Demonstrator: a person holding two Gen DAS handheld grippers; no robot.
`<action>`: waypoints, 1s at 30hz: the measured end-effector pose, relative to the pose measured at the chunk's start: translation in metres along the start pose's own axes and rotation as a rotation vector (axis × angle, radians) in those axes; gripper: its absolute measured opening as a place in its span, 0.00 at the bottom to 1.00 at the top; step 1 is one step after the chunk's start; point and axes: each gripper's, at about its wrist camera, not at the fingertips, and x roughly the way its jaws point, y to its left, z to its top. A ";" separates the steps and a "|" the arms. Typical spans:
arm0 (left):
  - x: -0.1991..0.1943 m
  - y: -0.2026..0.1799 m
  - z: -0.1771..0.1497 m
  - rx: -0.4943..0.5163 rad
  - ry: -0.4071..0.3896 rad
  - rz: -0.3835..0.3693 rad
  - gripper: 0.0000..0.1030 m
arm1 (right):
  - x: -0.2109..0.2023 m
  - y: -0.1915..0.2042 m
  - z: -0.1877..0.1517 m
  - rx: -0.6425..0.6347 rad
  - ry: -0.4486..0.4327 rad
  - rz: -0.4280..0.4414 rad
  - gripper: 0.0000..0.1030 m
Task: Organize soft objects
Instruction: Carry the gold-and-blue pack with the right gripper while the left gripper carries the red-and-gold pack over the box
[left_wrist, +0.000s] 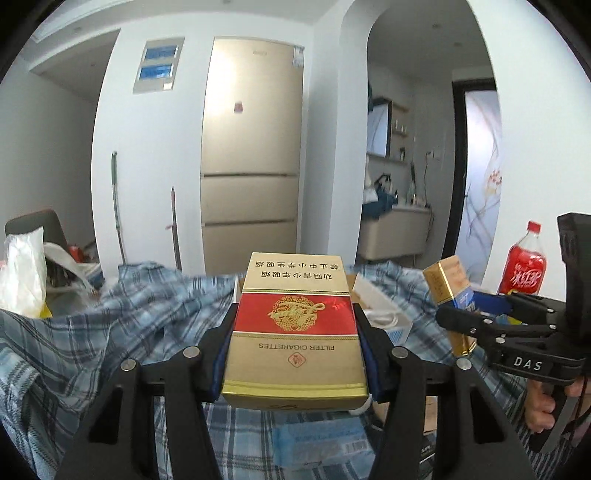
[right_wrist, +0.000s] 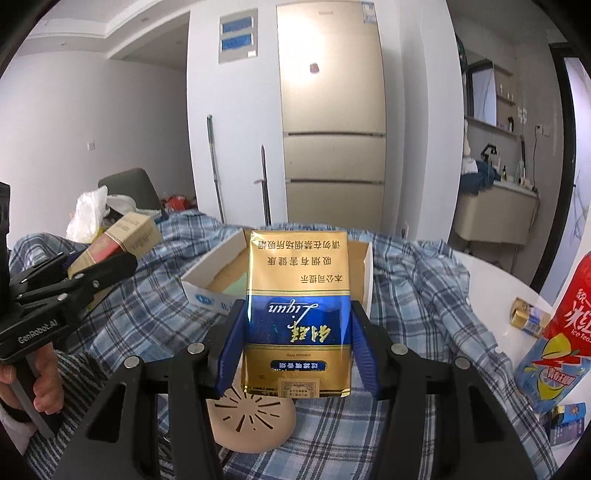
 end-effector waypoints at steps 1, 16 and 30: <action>-0.001 0.001 0.001 -0.001 -0.010 -0.006 0.56 | -0.002 0.000 0.000 -0.001 -0.013 0.000 0.51; -0.033 -0.003 0.013 -0.017 -0.150 0.012 0.56 | -0.019 0.004 0.004 -0.024 -0.129 -0.024 0.52; -0.027 -0.026 0.086 0.007 -0.322 0.020 0.56 | -0.034 0.013 0.075 -0.072 -0.289 -0.111 0.52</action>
